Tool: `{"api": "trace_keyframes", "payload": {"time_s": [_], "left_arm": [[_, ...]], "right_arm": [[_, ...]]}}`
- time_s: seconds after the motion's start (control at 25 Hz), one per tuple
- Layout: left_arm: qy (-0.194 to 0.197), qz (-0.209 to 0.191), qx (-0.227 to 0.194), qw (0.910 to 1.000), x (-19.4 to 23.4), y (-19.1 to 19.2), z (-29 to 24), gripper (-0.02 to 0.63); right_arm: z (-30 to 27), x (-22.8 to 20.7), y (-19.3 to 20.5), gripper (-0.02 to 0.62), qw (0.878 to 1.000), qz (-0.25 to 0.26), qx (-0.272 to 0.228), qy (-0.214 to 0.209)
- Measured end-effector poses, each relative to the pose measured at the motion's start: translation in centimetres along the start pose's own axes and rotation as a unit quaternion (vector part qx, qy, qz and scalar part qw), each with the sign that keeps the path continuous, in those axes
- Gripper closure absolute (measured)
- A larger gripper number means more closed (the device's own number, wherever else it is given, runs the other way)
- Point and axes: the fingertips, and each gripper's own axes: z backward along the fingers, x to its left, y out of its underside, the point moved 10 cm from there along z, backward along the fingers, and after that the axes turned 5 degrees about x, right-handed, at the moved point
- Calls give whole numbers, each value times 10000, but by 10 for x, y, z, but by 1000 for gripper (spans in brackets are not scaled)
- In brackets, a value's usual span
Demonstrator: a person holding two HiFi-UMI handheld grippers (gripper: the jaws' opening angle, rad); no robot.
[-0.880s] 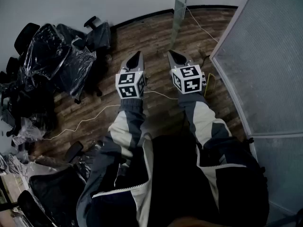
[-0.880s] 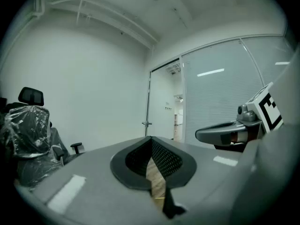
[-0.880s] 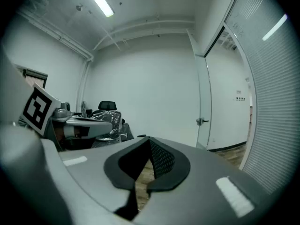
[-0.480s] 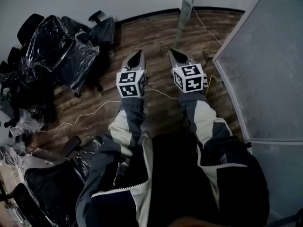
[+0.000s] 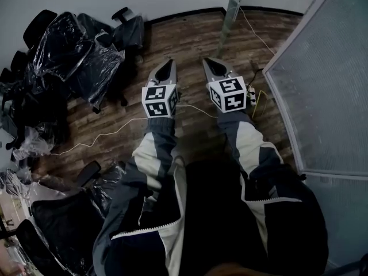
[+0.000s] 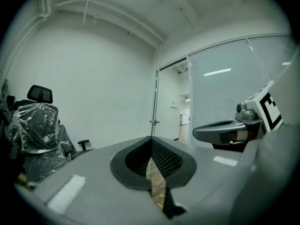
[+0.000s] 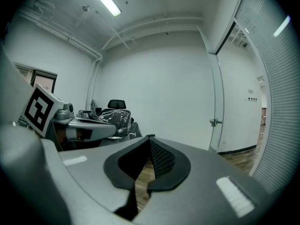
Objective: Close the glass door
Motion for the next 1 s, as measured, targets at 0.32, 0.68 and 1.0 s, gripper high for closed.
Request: {"api": "trace_keyframes", "payload": {"time_s": [0.32, 0.68, 1.0], "left_arm": [[-130, 53, 17, 9999, 56, -1, 21, 600], [-14, -94, 82, 9999, 136, 5, 43, 600], [35, 198, 52, 9998, 168, 7, 24, 600]], "right_arm": [[-37, 47, -16, 591, 9998, 35, -15, -186], [-90, 114, -33, 591, 9998, -5, -120, -141], [-128, 114, -45, 591, 9997, 27, -91, -227]]}}
